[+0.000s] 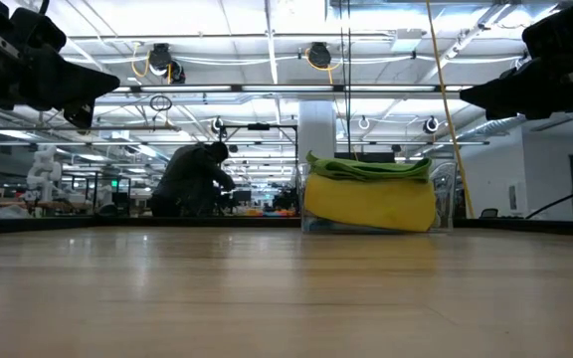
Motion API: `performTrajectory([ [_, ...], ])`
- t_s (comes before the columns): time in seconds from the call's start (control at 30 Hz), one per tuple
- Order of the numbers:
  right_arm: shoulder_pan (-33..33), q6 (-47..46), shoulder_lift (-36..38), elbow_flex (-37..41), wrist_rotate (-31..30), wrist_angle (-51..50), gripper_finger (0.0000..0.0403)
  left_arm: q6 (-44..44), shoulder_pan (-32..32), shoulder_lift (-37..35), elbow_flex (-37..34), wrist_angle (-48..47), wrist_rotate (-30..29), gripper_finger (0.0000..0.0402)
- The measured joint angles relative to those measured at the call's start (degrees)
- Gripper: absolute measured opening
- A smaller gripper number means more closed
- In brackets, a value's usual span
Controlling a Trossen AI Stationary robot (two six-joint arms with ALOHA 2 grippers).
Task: Fold microfiber towels
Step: Return to Home Position
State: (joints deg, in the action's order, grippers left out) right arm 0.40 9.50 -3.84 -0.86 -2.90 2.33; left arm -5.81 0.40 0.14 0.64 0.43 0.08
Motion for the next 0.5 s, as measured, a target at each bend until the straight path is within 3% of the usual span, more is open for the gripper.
performTrajectory([
  [0.5, 0.01, 0.00, 0.00, 0.00, 0.00, 0.00, 0.0000, -0.67, -0.07, 0.00, -0.02, 0.17, -0.11, 0.0027],
])
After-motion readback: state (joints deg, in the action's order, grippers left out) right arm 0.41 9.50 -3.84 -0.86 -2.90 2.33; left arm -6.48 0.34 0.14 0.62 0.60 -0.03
